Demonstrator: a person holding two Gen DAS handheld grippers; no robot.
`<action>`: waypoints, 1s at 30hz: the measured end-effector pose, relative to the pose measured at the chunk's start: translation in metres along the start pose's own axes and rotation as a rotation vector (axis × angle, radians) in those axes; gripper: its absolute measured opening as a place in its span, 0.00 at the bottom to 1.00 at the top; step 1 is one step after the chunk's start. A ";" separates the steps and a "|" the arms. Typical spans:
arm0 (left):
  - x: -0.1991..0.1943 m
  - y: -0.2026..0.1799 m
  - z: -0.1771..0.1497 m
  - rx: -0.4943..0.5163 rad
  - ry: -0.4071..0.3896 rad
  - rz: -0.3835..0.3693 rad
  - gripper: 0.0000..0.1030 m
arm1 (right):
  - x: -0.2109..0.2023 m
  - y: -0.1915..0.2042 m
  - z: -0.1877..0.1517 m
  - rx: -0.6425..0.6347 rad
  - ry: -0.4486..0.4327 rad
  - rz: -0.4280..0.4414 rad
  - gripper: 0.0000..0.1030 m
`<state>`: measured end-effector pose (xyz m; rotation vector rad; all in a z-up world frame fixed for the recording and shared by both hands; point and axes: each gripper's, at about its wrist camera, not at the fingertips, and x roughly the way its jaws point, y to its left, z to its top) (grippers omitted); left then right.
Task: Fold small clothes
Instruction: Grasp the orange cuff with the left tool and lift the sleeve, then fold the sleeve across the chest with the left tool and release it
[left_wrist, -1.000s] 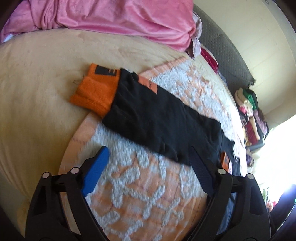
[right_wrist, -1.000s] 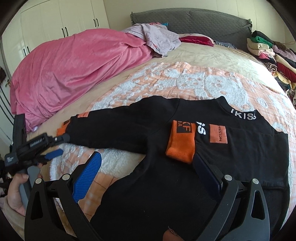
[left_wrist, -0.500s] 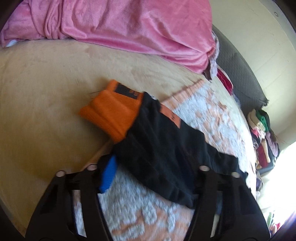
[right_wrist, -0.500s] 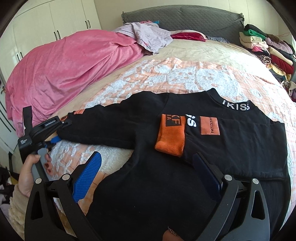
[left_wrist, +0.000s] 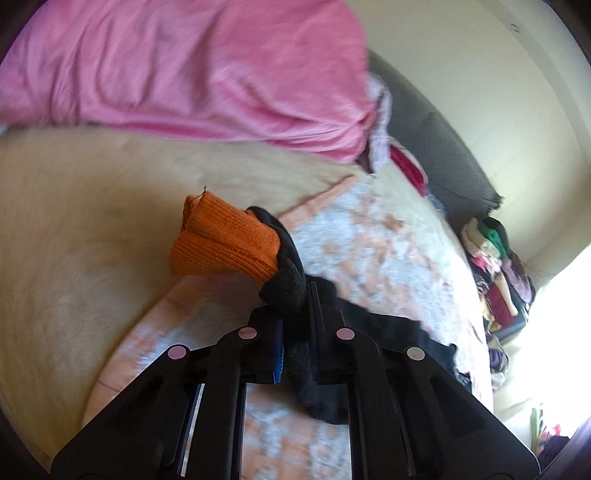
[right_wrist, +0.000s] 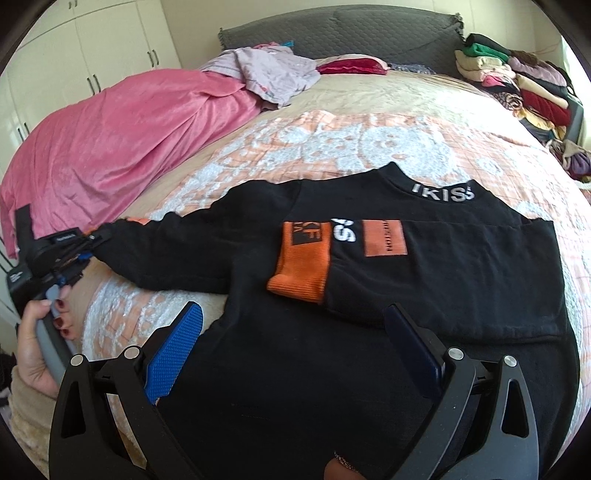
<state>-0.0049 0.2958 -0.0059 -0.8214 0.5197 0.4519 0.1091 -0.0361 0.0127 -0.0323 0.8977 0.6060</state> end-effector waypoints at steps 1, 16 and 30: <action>-0.002 -0.006 0.000 0.012 -0.002 -0.012 0.04 | -0.002 -0.004 0.000 0.010 -0.004 -0.004 0.96; -0.016 -0.126 -0.035 0.222 0.036 -0.221 0.04 | -0.031 -0.066 -0.005 0.147 -0.061 -0.060 0.96; -0.001 -0.200 -0.089 0.381 0.137 -0.317 0.04 | -0.063 -0.128 -0.015 0.288 -0.123 -0.123 0.96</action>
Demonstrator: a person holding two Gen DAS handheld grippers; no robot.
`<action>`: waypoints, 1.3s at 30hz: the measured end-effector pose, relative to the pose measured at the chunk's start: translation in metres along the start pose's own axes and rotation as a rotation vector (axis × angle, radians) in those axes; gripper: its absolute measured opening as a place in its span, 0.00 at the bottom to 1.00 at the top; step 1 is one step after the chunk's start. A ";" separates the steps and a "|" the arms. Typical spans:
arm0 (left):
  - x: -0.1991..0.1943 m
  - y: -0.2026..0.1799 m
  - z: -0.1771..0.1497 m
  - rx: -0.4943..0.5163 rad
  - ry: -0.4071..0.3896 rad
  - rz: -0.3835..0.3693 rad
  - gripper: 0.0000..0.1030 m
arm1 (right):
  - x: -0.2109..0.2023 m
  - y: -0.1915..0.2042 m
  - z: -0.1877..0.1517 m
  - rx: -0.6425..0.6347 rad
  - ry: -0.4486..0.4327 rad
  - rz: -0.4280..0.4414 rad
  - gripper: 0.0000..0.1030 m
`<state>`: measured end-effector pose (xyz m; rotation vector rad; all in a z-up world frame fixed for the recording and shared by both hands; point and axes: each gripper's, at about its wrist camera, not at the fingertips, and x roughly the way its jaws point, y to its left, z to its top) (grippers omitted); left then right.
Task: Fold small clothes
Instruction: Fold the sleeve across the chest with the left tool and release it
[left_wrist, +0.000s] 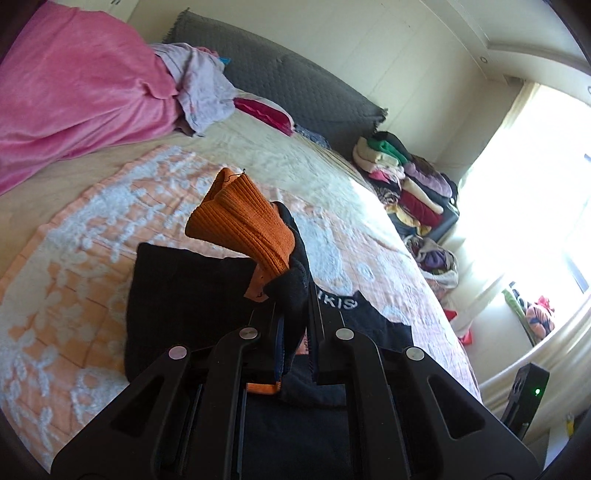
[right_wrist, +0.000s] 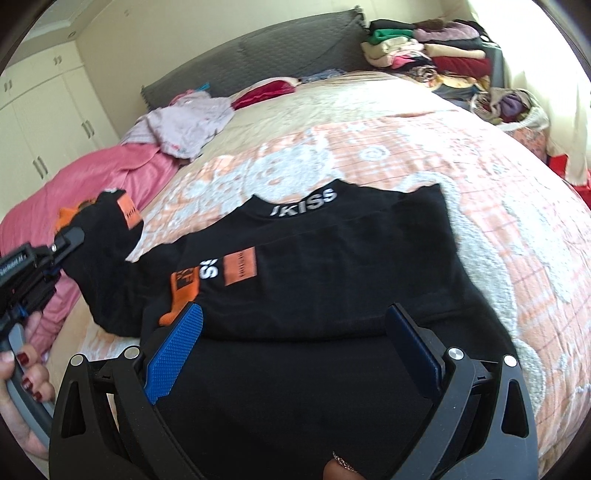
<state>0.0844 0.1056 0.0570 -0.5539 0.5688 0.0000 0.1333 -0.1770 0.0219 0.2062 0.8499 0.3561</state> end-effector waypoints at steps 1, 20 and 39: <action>0.004 -0.004 -0.003 0.006 0.012 -0.007 0.04 | -0.002 -0.005 0.001 0.011 -0.006 -0.005 0.96; 0.068 -0.062 -0.052 0.150 0.227 -0.067 0.05 | -0.019 -0.070 0.005 0.164 -0.047 -0.083 0.96; 0.044 -0.011 -0.043 0.113 0.231 0.032 0.51 | 0.039 -0.041 -0.014 0.096 0.109 -0.015 0.94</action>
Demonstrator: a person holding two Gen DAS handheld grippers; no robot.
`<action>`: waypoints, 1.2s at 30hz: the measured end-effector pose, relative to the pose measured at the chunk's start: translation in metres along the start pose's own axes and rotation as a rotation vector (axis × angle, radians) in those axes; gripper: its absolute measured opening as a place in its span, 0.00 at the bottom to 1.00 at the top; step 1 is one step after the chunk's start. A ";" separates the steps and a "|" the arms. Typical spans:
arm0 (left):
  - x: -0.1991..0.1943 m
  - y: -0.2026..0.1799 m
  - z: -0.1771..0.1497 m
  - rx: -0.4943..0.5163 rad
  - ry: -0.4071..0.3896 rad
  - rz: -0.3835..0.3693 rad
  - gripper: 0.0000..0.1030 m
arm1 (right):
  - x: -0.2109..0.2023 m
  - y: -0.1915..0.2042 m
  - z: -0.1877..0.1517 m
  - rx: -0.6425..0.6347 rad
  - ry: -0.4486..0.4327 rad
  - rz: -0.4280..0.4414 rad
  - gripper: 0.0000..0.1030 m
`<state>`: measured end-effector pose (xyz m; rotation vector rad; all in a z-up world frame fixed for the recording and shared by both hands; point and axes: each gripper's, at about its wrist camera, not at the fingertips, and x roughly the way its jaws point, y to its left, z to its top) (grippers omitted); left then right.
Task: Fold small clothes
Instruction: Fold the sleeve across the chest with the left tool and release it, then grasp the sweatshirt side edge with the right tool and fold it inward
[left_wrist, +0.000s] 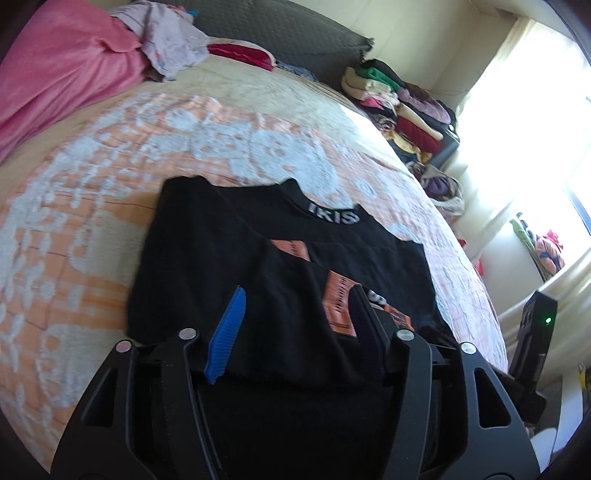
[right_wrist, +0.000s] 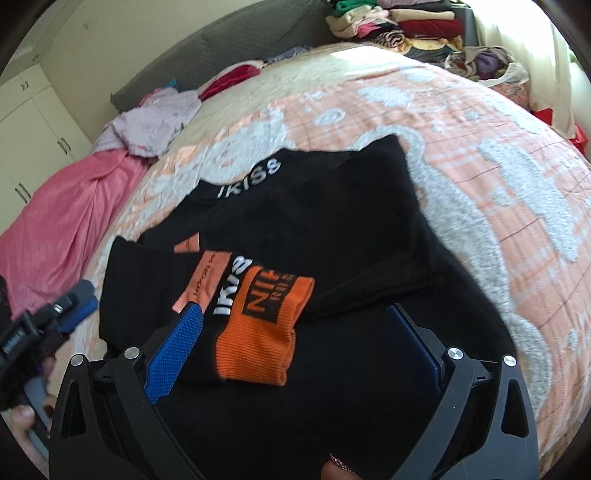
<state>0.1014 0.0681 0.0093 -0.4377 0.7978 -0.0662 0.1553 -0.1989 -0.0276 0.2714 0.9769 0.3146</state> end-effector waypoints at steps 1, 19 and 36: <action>-0.004 0.004 0.001 -0.005 -0.010 0.013 0.52 | 0.005 0.003 0.000 -0.012 0.004 -0.001 0.90; -0.042 0.065 0.006 -0.145 -0.096 0.130 0.65 | 0.029 0.033 0.004 -0.202 -0.022 0.014 0.18; -0.042 0.064 0.005 -0.141 -0.096 0.133 0.65 | -0.038 0.030 0.052 -0.324 -0.230 -0.053 0.17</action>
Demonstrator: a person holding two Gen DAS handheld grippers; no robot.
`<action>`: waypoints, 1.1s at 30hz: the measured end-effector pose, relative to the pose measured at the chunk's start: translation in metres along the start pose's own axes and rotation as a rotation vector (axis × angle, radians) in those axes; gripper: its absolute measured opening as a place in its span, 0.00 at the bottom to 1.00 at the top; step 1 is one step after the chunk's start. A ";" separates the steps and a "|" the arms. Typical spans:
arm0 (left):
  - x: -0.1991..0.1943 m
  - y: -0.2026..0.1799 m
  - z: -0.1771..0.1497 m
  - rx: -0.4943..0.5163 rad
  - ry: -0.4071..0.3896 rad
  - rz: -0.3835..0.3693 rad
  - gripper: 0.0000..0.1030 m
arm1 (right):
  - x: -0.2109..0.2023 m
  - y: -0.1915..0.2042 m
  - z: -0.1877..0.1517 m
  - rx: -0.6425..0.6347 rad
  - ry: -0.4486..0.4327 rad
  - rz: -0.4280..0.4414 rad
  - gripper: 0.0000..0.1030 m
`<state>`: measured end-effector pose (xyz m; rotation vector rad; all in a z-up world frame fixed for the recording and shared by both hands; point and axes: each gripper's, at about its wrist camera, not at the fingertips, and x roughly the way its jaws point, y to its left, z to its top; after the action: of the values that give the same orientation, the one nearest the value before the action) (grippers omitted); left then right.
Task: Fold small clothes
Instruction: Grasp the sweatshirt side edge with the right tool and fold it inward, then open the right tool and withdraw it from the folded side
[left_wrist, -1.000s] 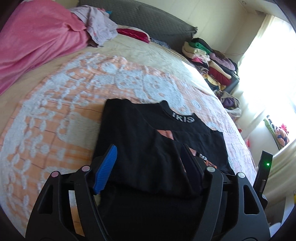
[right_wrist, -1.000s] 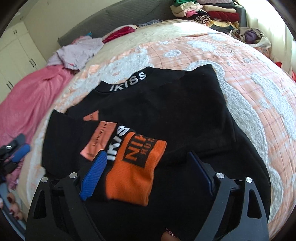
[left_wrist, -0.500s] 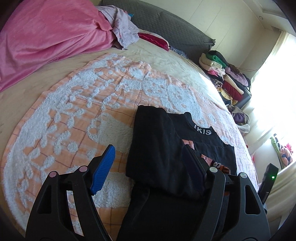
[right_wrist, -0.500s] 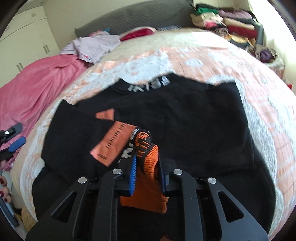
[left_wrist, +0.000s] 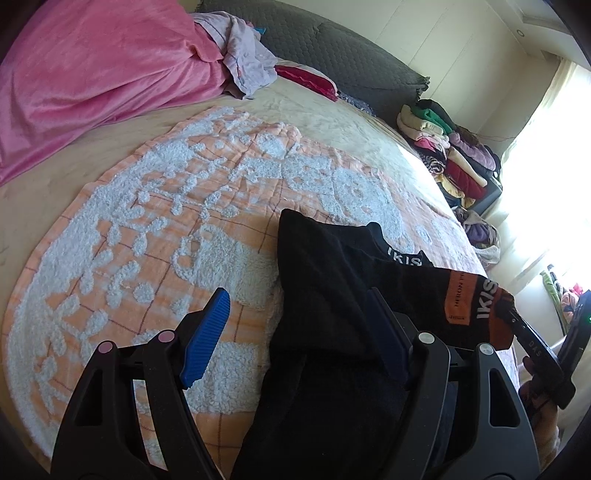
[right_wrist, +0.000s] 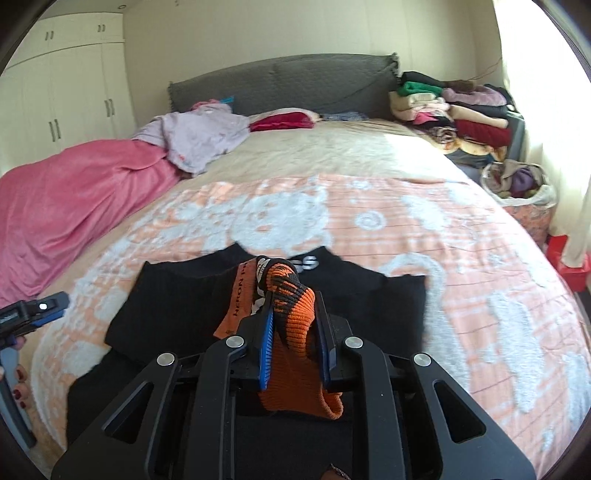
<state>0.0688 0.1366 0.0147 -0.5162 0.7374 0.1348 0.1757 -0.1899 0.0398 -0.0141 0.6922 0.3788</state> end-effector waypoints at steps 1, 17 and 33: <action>0.001 -0.002 0.000 0.003 0.002 -0.001 0.65 | 0.001 -0.003 -0.001 0.006 0.005 -0.009 0.17; 0.017 -0.031 0.001 0.076 0.022 -0.020 0.65 | 0.015 -0.015 -0.020 0.023 0.057 -0.102 0.21; 0.069 -0.094 -0.007 0.288 0.132 -0.063 0.65 | 0.010 -0.032 -0.034 0.091 0.086 -0.145 0.40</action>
<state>0.1427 0.0473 0.0015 -0.2748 0.8522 -0.0648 0.1727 -0.2214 0.0035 0.0060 0.7876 0.2082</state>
